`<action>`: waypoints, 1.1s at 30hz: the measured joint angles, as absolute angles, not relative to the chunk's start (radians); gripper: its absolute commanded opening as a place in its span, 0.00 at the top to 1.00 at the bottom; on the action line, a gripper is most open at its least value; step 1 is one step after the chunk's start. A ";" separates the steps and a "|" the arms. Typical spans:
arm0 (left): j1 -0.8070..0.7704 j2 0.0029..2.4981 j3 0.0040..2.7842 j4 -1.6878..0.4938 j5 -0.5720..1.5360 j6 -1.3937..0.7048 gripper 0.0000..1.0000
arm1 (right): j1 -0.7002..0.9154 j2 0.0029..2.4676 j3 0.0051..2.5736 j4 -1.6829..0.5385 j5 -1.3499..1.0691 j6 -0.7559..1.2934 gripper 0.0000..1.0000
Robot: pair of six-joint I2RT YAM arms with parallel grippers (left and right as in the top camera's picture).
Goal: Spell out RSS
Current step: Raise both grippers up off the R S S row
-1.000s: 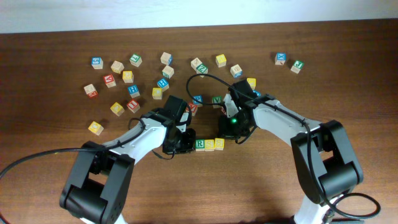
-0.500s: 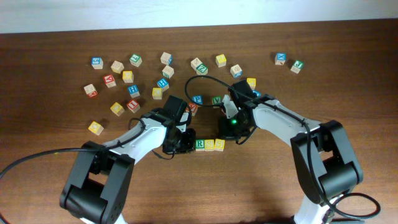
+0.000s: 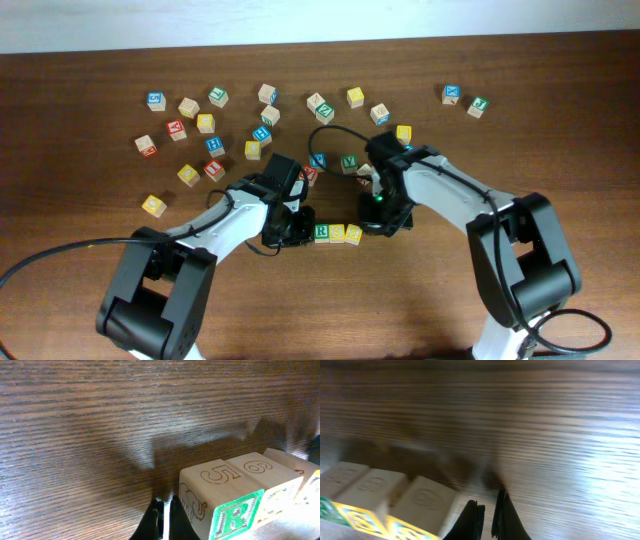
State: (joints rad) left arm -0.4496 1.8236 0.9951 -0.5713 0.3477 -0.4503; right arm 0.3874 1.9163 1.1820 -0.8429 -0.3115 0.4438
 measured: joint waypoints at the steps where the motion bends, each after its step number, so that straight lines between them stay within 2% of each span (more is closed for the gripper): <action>1: -0.450 1.824 0.995 -0.571 0.348 -0.450 1.00 | 0.403 1.916 1.182 -0.830 -0.311 0.459 0.96; 23: -0.482 1.823 0.995 -0.556 0.329 -0.451 1.00 | 0.410 1.916 1.182 -0.785 -0.313 0.502 0.96; 26: -0.487 1.823 0.995 -0.557 0.329 -0.451 1.00 | 0.410 1.916 1.182 -0.802 -0.299 0.503 0.95; 28: -0.488 1.823 0.999 -0.582 0.328 -0.451 1.00 | 0.410 1.916 1.182 -0.804 -0.287 0.506 0.89; 33: -0.481 1.823 1.007 -0.632 0.313 -0.451 1.00 | 0.413 1.916 1.188 -0.807 -0.261 0.508 0.90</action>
